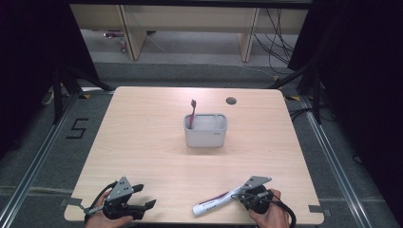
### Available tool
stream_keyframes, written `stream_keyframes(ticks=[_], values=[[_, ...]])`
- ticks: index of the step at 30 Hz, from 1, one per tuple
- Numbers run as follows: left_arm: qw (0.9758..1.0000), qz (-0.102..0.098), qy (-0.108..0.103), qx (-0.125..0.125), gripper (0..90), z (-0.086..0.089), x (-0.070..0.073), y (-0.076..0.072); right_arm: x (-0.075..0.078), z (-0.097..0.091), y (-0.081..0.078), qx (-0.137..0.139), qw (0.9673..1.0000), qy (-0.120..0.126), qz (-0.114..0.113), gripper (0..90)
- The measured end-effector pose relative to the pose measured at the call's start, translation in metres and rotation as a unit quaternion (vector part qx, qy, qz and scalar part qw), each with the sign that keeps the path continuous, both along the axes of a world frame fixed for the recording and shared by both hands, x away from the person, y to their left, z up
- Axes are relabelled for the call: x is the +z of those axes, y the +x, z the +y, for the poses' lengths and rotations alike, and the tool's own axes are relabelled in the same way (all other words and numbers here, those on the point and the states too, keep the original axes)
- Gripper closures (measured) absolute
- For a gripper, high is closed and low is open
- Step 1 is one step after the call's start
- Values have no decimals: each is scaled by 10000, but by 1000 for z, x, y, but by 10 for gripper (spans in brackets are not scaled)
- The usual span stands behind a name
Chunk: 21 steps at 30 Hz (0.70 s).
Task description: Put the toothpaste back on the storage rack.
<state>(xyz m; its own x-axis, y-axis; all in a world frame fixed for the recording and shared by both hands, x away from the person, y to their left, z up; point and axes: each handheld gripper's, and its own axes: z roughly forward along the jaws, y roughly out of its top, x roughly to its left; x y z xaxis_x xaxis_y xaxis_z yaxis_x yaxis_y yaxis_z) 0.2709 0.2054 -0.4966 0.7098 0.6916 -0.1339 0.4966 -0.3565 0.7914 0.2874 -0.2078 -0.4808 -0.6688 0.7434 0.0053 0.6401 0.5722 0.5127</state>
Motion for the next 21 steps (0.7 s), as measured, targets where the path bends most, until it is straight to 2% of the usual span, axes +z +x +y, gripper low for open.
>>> stream_keyframes(ticks=[2, 3, 4, 5, 6, 8, 9, 10, 12, 14, 16, 18, 19, 21], values=[[10000, -21, -32, 20, 273, 0, -1, -1, 0, 2, 9, 90, 9999, -48, -62, 873], [10000, -46, -53, 34, 273, 0, -1, 0, 0, 4, 13, 76, 10000, -12, -10, 873], [10000, -44, 1, 47, 273, 1, 0, 0, -1, 5, 19, 159, 9999, -28, -60, 873], [10000, -30, -56, 22, 273, 0, -1, 1, -1, 7, 22, 112, 9999, -7, -10, 874], [10000, -38, 66, -36, 273, 2, 0, 1, -1, 9, 26, 115, 9999, -1, 3, 873], [9999, -52, 115, -23, 273, 3, 1, 0, -2, 14, 34, 187, 9998, -23, -28, 873], [9999, -46, -88, 66, 273, 0, 0, 0, -1, 17, 36, 120, 9999, 10, 30, 873], [9999, -57, -76, 50, 273, 1, -1, 0, -1, 19, 40, 188, 9998, -16, -14, 873], [10000, -44, 33, 9, 273, 1, -1, 0, -1, 25, 47, 132, 9999, 19, 53, 873], [10000, -52, 34, -15, 273, 2, 1, 0, -1, 29, 54, 179, 9998, -17, 16, 873], [9999, -50, -96, 35, 273, 0, -1, 0, -1, 34, 60, 210, 9998, -40, 8, 873], [10000, -58, -74, 15, 273, 1, 0, -1, -2, 39, 65, 253, 9996, -82, -27, 873], [9999, -57, -116, 32, 273, 1, 0, 0, -1, 43, 66, 169, 9998, -55, 74, 873], [9999, -69, -83, 44, 273, 1, 1, 0, -2, 47, 71, 233, 9997, -110, 41, 873]])
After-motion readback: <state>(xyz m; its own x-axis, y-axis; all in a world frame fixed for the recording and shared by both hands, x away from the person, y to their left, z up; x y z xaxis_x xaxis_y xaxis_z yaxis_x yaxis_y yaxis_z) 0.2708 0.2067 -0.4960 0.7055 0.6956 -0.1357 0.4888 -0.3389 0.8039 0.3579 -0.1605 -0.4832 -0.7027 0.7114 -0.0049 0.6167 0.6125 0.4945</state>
